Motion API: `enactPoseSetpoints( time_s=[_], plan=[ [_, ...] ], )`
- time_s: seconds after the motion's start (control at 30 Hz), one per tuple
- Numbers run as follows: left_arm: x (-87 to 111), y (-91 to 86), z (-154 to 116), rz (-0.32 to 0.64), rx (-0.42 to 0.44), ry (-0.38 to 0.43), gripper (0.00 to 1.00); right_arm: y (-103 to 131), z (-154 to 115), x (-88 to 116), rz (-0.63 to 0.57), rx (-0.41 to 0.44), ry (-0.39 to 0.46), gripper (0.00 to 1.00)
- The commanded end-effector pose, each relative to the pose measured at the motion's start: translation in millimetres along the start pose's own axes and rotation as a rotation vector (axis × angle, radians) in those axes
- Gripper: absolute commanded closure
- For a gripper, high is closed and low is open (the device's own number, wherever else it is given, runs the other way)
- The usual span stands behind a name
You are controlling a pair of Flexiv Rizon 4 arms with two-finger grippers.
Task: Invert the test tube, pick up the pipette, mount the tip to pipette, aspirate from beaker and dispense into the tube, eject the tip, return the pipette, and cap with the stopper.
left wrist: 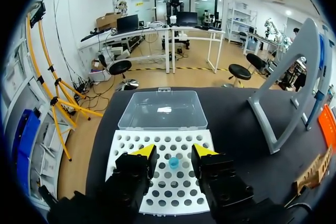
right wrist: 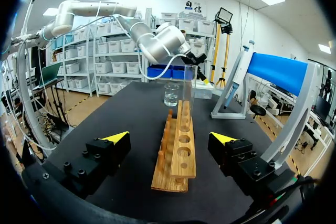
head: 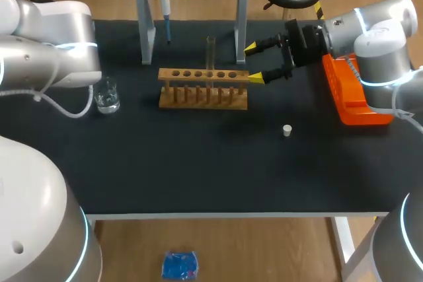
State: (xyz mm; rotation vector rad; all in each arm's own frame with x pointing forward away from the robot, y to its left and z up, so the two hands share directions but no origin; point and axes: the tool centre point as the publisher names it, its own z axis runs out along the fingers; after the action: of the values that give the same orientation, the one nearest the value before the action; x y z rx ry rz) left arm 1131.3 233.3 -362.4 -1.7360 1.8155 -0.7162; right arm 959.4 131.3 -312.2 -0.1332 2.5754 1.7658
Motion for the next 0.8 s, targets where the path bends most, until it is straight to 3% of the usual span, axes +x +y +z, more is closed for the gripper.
enactPoseSetpoints(
  time_s=[0.03,0.1,0.33,0.4,0.63,0.8],
  plan=[
    [-0.8,-1.5,1.9,-0.001,-0.012,0.000,0.60,0.2,-1.1,-0.6,0.000,0.002,0.004,0.00],
    [-1.5,-0.8,2.3,-0.004,-0.012,-0.002,0.68,0.2,-1.1,-0.6,0.000,0.002,0.004,0.00],
    [-2.9,1.4,2.2,-0.008,-0.019,-0.006,0.73,0.2,-1.1,-0.6,0.000,0.002,0.004,0.00],
    [-2.9,2.2,2.2,-0.008,-0.022,-0.006,0.84,0.2,-1.1,-0.6,0.000,0.002,0.004,0.00],
    [-2.9,4.1,3.6,-0.008,-0.031,-0.008,1.00,0.2,-1.1,-0.6,0.000,0.002,0.004,0.00],
    [-3.2,5.2,4.4,-0.007,-0.037,-0.010,1.00,0.2,-1.1,-0.6,0.000,0.002,0.004,0.00]
  ],
)
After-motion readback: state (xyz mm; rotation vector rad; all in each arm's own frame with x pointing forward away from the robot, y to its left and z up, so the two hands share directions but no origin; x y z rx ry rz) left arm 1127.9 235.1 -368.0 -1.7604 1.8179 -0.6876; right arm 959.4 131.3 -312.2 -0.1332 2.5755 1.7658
